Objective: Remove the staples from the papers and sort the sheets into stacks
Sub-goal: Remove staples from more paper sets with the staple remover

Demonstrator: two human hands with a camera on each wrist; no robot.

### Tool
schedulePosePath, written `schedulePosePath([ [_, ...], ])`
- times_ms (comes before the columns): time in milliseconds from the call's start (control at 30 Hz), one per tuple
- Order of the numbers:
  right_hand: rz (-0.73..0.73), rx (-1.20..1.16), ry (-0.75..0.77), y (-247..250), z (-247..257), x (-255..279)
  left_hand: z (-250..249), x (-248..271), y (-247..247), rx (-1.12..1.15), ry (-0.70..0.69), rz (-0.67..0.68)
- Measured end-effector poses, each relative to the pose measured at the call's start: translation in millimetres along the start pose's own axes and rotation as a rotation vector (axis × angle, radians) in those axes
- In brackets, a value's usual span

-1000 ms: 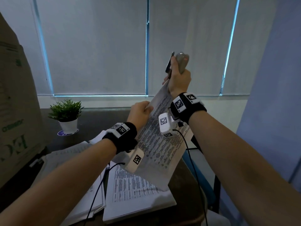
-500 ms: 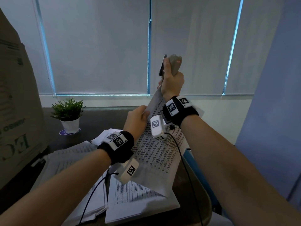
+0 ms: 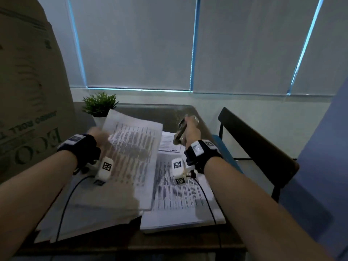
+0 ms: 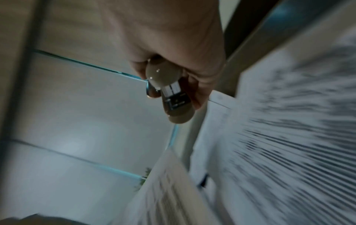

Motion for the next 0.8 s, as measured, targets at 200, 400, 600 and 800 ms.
schedulePosePath([
  [200, 0.009, -0.090, -0.233, 21, -92, -12, 82, -16, 15, -0.166, 0.148, -0.027],
  [400, -0.034, -0.086, -0.257, 47, -110, -22, 45, 1, -29, -0.243, -0.064, -0.020],
  [600, 0.056, -0.020, -0.215, 53, -113, -21, -10, 66, -150, -0.265, -0.130, 0.566],
  [800, 0.083, -0.035, -0.199, 53, -114, -21, -18, 73, -190, -0.374, -0.160, 0.561],
])
Point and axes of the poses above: each hand's wrist, its own x-axis away from the middle knuckle, its own y-axis out of the back of the hand, z = x × y, the point moved 8 cm from there along -x, towards the middle knuckle, and after that the axes turned 6 degrees about x, right-handed, at the moved point
